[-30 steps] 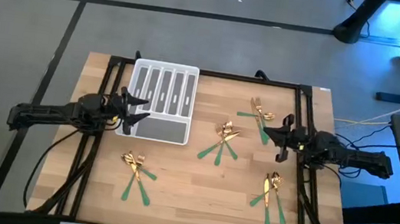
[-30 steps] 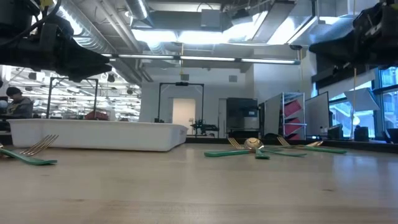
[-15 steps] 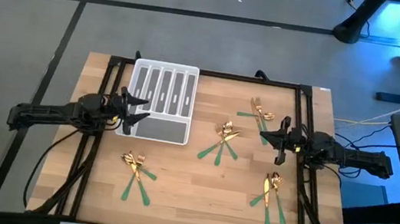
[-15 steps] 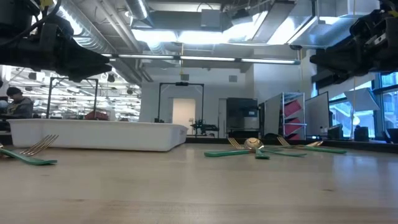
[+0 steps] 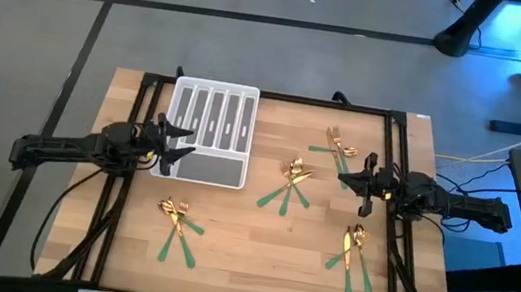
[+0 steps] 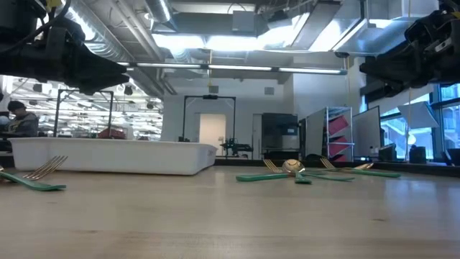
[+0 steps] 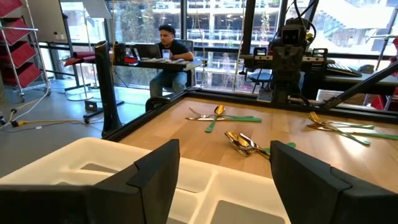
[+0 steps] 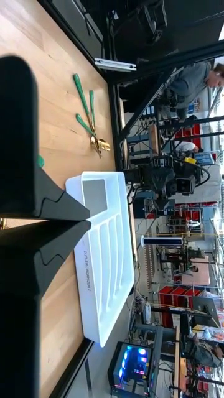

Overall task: Sort silverware
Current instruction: Put the green fork into the white cutlery tray

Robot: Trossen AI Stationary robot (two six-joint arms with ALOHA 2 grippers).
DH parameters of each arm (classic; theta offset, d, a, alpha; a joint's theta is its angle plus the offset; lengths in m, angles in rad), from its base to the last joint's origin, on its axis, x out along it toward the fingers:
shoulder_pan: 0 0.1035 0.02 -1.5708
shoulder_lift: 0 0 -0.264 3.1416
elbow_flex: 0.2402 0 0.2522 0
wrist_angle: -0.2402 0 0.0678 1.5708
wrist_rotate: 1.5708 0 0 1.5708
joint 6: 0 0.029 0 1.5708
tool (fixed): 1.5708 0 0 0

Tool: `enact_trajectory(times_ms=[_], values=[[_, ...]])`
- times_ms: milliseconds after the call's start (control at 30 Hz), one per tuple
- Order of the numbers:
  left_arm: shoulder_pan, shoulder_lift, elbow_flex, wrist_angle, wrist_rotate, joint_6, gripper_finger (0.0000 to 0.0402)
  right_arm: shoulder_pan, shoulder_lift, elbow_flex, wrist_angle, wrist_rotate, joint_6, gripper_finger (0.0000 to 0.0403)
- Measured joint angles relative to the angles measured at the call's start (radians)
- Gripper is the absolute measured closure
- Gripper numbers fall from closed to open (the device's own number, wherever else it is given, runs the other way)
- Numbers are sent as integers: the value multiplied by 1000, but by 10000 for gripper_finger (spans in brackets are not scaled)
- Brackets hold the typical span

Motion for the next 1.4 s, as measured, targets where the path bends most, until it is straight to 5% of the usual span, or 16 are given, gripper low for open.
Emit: enact_trajectory(times_ms=[233,567,800,900,1233,1400], values=[[2,0,0,7,0,213,167,0,0,0,-1,0,1,393],[2,1,0,76,-6,-303,167,0,0,0,-1,1,55,393],[-7,25,0,407,0,-271,167,0,0,0,-4,-14,82,393],[-58,81,0,494,37,-154,167,0,0,0,-3,-17,82,393],[-214,460,143,497,-165,-87,167,0,0,0,-3,-9,78,393],[-234,604,182,575,-165,-217,167,0,0,0,-2,-2,78,393]])
